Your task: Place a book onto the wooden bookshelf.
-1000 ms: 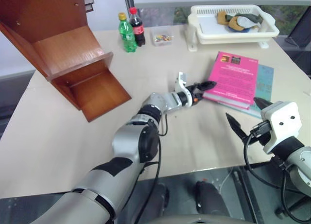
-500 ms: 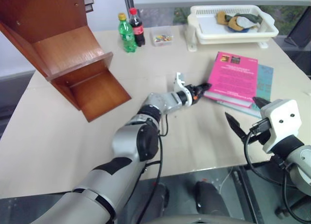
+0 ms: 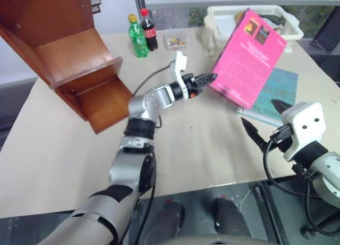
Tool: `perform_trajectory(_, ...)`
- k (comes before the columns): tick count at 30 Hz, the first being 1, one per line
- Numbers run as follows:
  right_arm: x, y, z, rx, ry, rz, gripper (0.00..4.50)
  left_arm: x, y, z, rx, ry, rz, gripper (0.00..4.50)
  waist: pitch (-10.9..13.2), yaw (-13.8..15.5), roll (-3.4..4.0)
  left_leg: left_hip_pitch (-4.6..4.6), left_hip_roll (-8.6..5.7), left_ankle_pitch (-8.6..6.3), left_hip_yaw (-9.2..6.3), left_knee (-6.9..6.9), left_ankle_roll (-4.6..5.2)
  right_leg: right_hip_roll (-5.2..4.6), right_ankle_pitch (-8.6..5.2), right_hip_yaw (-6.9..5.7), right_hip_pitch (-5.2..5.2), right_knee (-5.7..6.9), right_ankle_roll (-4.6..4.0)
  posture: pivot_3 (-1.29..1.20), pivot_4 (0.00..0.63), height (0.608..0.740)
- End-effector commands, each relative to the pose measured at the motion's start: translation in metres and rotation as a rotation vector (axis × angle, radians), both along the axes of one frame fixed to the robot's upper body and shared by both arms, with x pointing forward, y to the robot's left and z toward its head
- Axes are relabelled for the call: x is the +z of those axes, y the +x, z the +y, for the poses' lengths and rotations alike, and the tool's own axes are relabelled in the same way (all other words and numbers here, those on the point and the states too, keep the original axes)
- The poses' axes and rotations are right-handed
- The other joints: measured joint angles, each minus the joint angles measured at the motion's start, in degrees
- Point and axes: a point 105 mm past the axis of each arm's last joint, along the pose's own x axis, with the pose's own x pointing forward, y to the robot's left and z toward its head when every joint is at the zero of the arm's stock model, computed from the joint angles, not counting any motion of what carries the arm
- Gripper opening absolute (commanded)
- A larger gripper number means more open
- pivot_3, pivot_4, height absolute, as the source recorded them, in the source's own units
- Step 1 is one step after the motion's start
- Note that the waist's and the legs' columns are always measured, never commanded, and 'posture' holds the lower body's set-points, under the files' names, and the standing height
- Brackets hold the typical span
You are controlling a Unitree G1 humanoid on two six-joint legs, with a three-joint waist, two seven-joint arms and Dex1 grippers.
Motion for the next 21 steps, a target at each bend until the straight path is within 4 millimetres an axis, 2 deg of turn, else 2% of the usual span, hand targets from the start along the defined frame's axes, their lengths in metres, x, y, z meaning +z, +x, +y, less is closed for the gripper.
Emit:
perform_trajectory(1,0.003,0.006,0.013,0.073,-0.004,-0.024,4.5,0.041,-0.029,0.013,0.015,0.15,-0.434,1.05,0.0,0.1,0.02,0.03,0.02,0.0,0.04,0.0,0.0,0.03,0.02,0.03,0.0,-0.01,-0.02,0.0,0.15,0.74)
perform_trajectory(6,0.005,0.018,0.027,0.166,0.007,-0.027,4.5,0.074,-0.047,0.039,0.148,0.291,-0.764,1.05,0.0,0.2,-0.05,-0.03,0.01,0.0,0.02,0.01,0.0,0.01,0.04,0.0,-0.01,-0.05,-0.02,0.0,0.15,0.74)
perform_trajectory(11,0.009,0.027,0.041,0.262,0.02,-0.039,4.5,0.097,-0.073,0.064,0.231,0.622,-1.127,1.05,0.0,-0.1,-0.09,-0.07,0.0,-0.01,0.03,-0.07,0.01,0.0,0.05,0.01,-0.09,-0.13,-0.01,0.0,0.15,0.74)
perform_trajectory(16,0.026,0.036,0.051,0.321,0.059,-0.068,4.5,0.112,-0.087,0.093,0.282,0.852,-1.187,1.05,0.0,-0.7,-0.1,-0.12,0.02,0.0,0.05,-0.14,0.01,0.02,0.05,0.02,-0.22,-0.08,-0.01,0.0,0.15,0.74)
perform_trajectory(18,0.033,0.037,0.053,0.347,0.059,-0.079,4.5,0.124,-0.093,0.109,0.351,0.923,-1.19,1.05,0.1,-1.0,-0.23,-0.13,0.01,0.0,-0.02,-0.12,0.02,0.01,0.05,-0.04,-0.18,-0.09,-0.01,0.0,0.15,0.74)
perform_trajectory(21,0.041,0.04,0.053,0.372,0.072,-0.093,4.5,0.131,-0.098,0.13,0.426,1.017,-1.169,1.05,0.1,-1.4,-0.23,-0.16,0.01,0.0,0.0,-0.12,0.02,0.01,0.05,-0.03,-0.23,-0.08,0.0,0.0,0.15,0.74)
